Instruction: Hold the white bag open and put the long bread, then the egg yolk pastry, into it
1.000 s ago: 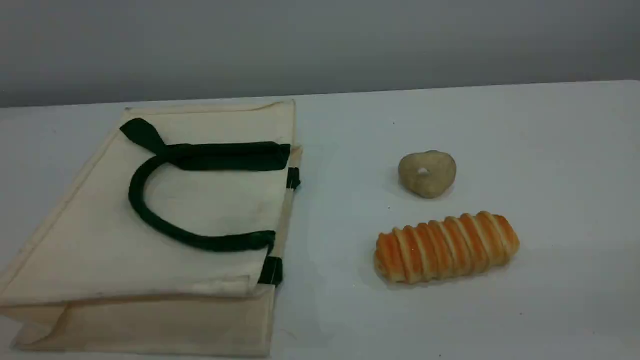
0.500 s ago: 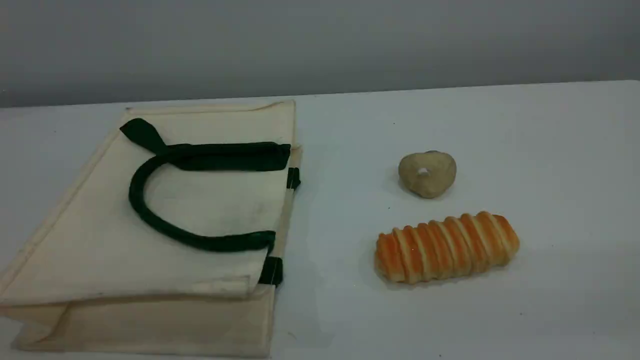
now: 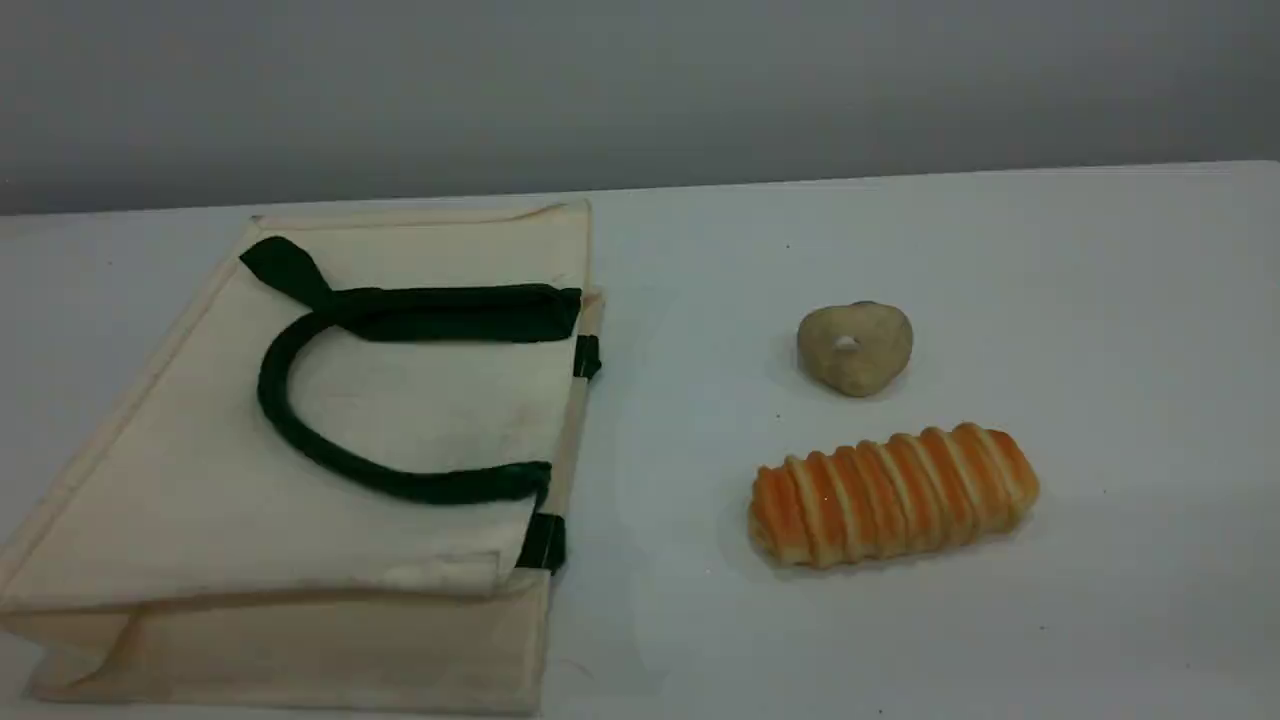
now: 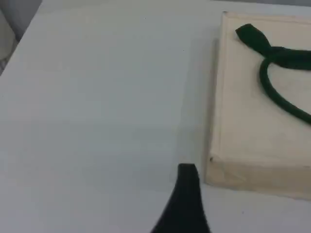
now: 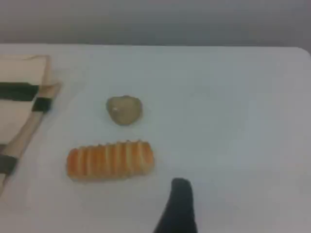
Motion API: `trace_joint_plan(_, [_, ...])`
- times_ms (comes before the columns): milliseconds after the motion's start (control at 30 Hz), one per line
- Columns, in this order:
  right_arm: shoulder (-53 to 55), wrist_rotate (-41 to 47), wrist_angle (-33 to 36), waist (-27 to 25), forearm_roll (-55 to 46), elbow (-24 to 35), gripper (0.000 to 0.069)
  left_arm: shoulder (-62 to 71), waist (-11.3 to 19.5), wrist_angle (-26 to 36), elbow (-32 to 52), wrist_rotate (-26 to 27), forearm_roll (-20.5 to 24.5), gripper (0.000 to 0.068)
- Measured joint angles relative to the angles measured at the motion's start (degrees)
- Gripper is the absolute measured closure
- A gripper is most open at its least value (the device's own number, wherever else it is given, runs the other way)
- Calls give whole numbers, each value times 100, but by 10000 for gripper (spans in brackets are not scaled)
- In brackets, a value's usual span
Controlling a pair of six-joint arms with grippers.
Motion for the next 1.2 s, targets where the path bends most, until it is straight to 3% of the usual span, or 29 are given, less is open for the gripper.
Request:
trace_joint_plan(133, [0,82,-38,307,118,0,105,2,-44,0,0,0,0,104])
trace_joint_plan(400, [168,156,-314,396,79,-186,105,559,-540,-98,-144,-29,52,104])
trace_joint_plan(800, [2472,151,-660,396,235,-1521,105,2905,-540,-194,-1544,-186,20,104])
trace_joint_plan(1200, [4616,53,-1035,396,413,-2018,105,5627,-535,-387,-2699,-181,1,104])
